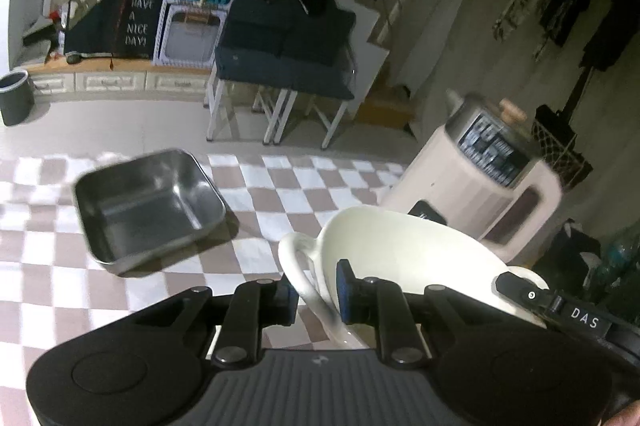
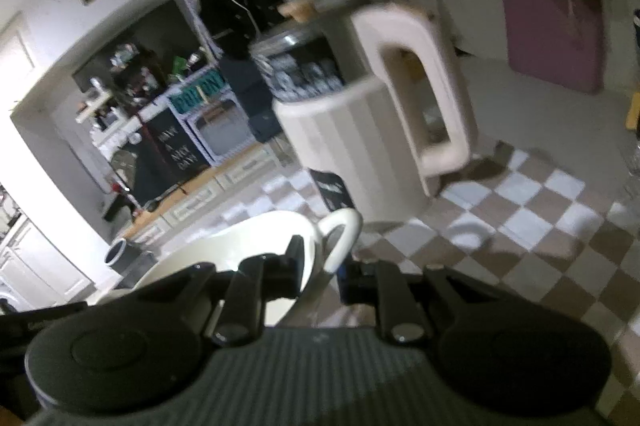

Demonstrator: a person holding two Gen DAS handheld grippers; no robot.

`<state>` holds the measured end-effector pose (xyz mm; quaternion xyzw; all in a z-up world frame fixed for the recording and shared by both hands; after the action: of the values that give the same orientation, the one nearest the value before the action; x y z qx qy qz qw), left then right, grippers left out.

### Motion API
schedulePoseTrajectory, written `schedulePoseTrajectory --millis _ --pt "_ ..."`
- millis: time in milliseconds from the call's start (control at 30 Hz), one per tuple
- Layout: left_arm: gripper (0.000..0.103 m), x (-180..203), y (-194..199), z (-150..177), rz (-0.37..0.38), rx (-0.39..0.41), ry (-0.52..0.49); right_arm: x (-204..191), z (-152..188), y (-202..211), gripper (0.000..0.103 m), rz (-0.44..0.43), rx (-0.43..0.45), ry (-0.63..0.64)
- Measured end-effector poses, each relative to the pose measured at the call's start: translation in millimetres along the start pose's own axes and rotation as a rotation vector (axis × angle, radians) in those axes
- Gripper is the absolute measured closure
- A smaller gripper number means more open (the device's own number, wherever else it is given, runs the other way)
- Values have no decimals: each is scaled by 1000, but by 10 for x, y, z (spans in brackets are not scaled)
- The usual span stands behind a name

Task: Organize plates and bowls
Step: 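Lift the cream two-handled bowl off the table with both tools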

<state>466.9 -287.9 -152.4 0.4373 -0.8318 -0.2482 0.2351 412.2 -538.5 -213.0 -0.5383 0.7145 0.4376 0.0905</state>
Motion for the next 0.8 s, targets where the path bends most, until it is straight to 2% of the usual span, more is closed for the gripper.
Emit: schedulePoseTrajectory --millis 267,800 --pt "82 -81 855 -7 -48 53 18 -396 95 536 83 -119 13 49" --pt "81 -544 2338 489 -180 115 80 -1127 660 1120 83 -298 -89 160"
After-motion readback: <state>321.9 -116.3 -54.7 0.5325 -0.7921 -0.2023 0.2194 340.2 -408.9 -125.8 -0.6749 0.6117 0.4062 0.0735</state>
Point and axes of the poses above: each gripper's, at about its wrist camera, not at the fingertips, and y roughly against the way its jaws point, x to its right, z to its underside, the point moved 10 cm from there along -y, roughly the way its jaws point, and after that the axes turned 15 degrees about -y, right-handed, at the moved point
